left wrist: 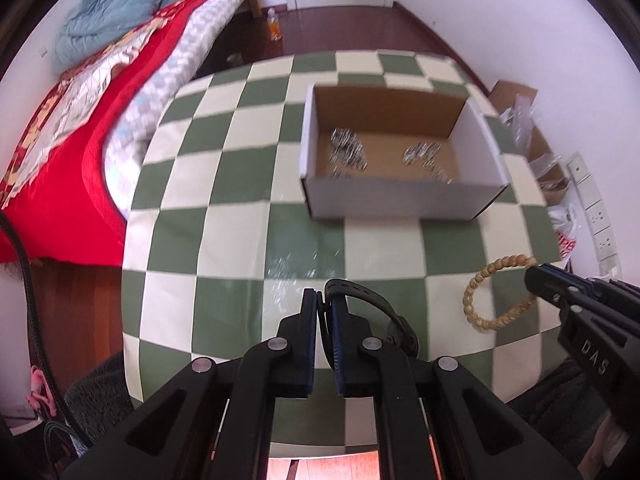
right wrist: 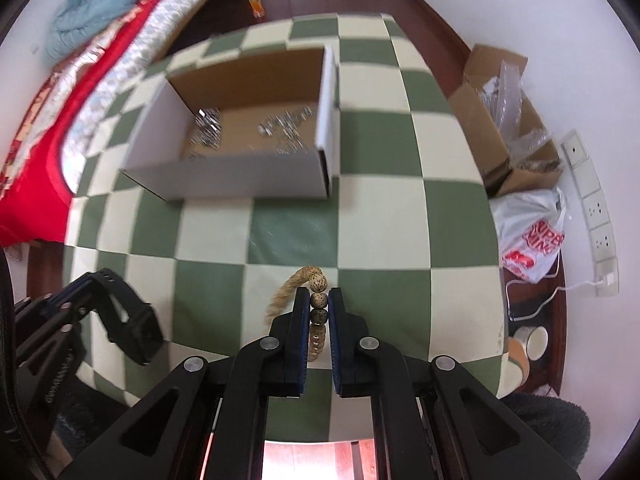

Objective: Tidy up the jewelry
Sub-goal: 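Carry both bracelets into the white box and open both tools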

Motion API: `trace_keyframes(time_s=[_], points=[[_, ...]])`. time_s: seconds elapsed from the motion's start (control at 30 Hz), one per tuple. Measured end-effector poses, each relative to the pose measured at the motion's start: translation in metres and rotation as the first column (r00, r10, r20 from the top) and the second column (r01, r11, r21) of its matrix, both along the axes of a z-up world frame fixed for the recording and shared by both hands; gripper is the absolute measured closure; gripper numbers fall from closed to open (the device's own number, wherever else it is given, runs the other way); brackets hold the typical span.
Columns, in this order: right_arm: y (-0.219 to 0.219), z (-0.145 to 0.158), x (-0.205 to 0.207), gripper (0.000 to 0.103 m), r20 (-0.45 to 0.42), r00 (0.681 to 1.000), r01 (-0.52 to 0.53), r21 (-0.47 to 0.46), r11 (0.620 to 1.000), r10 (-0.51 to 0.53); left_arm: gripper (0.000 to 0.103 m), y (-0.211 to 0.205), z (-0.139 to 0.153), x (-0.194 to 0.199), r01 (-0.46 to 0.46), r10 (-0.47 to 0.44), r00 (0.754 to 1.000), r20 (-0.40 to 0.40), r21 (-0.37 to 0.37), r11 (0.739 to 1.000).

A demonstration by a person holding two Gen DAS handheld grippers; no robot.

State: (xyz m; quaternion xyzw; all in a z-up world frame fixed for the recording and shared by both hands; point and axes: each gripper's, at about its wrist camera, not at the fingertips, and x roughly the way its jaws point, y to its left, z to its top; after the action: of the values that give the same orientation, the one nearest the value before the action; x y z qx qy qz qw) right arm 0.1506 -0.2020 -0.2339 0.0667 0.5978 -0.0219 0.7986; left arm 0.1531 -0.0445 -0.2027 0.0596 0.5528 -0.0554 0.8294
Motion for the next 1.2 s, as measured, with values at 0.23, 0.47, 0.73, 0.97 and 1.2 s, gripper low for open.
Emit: trace_keyframes(time_s=[0.23,0.47,0.73,0.97,1.2], points=[[-0.001,0.044,0.003,0.094,0.093,0.995,-0.031,0.028,0.999,0.029,0.099,-0.005,0.040,0.011,0.021,-0.018,0.998,0.062,-0.057,0.998],[0.003,0.097,0.013,0.094,0.181,0.982,-0.060,0.056,0.997,0.049,0.099,-0.004,0.082,0.037,0.030,-0.018,0.996,0.090,-0.135,0.990],[0.004,0.139,0.047,0.094,0.245,0.966,-0.096,0.027,0.995,0.086,0.099,0.002,0.100,0.091,0.003,0.011,0.997,0.080,-0.169,0.986],[-0.008,0.123,0.100,0.094,0.191,0.979,-0.083,0.088,0.993,0.065,0.099,0.001,0.065,0.149,-0.020,0.014,0.999,-0.034,-0.176,0.984],[-0.014,0.065,0.152,0.094,0.077,0.996,-0.059,0.124,0.991,0.050,0.099,0.003,0.006,0.191,-0.053,0.026,0.985,-0.169,-0.160,0.986]])
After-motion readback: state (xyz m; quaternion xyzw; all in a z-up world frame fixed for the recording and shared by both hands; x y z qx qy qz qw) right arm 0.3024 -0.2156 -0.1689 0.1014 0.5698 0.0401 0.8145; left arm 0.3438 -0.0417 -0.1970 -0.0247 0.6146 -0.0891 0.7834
